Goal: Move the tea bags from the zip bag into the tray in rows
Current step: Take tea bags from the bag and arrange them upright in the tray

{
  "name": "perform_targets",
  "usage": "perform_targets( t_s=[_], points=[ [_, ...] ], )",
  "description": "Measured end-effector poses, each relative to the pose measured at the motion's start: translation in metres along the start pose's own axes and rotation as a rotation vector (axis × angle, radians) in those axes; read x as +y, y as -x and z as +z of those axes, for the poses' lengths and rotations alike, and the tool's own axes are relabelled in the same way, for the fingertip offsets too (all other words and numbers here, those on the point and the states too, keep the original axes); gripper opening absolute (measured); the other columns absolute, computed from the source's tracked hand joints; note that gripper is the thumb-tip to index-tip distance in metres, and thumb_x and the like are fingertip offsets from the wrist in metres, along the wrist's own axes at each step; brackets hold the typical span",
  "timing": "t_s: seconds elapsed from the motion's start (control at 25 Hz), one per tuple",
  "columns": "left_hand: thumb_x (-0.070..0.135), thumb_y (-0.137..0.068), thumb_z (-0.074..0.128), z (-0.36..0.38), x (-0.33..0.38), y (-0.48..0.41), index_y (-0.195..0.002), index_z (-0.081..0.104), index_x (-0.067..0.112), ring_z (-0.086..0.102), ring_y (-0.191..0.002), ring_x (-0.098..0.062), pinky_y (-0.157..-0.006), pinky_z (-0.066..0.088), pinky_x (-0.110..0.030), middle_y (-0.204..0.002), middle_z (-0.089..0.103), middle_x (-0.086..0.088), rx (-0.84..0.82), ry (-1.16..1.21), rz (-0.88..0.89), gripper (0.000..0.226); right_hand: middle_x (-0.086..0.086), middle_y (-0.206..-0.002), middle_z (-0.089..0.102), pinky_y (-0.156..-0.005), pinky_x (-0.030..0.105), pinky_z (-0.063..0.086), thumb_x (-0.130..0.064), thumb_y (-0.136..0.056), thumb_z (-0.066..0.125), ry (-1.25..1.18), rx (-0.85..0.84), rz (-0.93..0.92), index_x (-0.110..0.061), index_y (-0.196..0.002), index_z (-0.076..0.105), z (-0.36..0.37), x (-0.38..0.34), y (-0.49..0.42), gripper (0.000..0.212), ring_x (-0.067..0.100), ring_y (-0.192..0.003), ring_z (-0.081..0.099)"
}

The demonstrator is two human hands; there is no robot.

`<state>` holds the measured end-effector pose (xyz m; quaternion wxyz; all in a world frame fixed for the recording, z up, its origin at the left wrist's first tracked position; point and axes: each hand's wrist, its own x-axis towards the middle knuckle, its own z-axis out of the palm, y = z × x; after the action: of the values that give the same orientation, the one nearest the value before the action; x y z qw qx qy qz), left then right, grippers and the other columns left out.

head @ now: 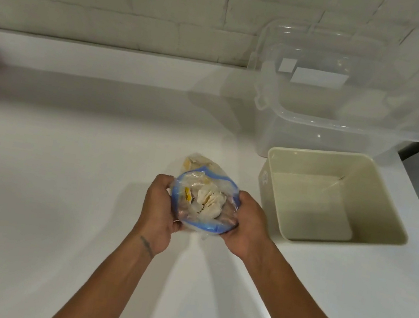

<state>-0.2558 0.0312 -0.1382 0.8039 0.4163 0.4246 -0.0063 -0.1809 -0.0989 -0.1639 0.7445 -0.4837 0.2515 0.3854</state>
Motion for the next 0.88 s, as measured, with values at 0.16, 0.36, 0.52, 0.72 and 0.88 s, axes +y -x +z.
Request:
perform_targets(
  t_s=[0.16, 0.36, 0.52, 0.72, 0.88],
  points=[
    [0.032, -0.082, 0.058, -0.003, -0.003, -0.002, -0.12, 0.042, 0.038, 0.071, -0.089, -0.023, -0.073, 0.062, -0.045, -0.107, 0.068, -0.002, 0.039, -0.323, 0.234, 0.042, 0.0, -0.11, 0.071, -0.084, 0.041, 0.059, -0.052, -0.098, 0.046, 0.295, 0.113, -0.207, -0.025, -0.118, 0.056, 0.002, 0.003, -0.001, 0.036, 0.02, -0.095, 0.07],
    [0.047, -0.087, 0.067, -0.014, -0.003, -0.026, -0.122, 0.045, 0.043, 0.063, -0.084, -0.016, -0.066, 0.052, -0.031, -0.118, 0.05, 0.003, 0.348, -1.14, 0.65, 0.041, -0.008, -0.111, 0.055, -0.077, 0.031, 0.059, -0.057, -0.091, 0.054, 1.158, 0.254, -0.774, -0.032, -0.114, 0.048, -0.004, -0.007, -0.001, 0.035, 0.012, -0.093, 0.063],
    [0.047, -0.092, 0.063, -0.013, 0.004, -0.036, -0.116, 0.068, 0.034, 0.062, -0.095, -0.02, -0.064, 0.055, -0.033, -0.11, 0.062, 0.002, 0.419, -1.244, 1.002, 0.027, -0.005, -0.115, 0.054, -0.081, 0.027, 0.053, -0.067, -0.088, 0.045, 1.473, 0.338, -1.001, -0.026, -0.118, 0.057, -0.006, -0.019, -0.005, 0.052, 0.012, -0.099, 0.058],
    [0.046, -0.091, 0.065, 0.001, 0.032, -0.047, -0.081, 0.079, 0.025, 0.069, -0.071, -0.018, -0.062, 0.054, -0.028, -0.072, 0.073, 0.007, 0.214, -0.862, 0.635, 0.027, -0.008, -0.092, 0.067, -0.073, 0.029, 0.052, -0.059, -0.097, 0.039, 1.405, 0.268, -0.857, -0.023, -0.099, 0.063, 0.0, -0.033, -0.011, 0.043, 0.014, -0.084, 0.064],
    [0.028, -0.089, 0.071, 0.011, 0.047, -0.048, -0.097, 0.074, 0.017, 0.068, -0.082, -0.022, -0.082, 0.054, -0.034, -0.093, 0.074, -0.004, -0.124, -0.322, -0.051, 0.014, 0.001, -0.086, 0.075, -0.078, 0.035, 0.059, -0.057, -0.099, 0.039, 0.699, 0.086, -0.382, -0.016, -0.095, 0.071, 0.012, -0.034, -0.014, 0.052, 0.02, -0.084, 0.072]
  ],
)
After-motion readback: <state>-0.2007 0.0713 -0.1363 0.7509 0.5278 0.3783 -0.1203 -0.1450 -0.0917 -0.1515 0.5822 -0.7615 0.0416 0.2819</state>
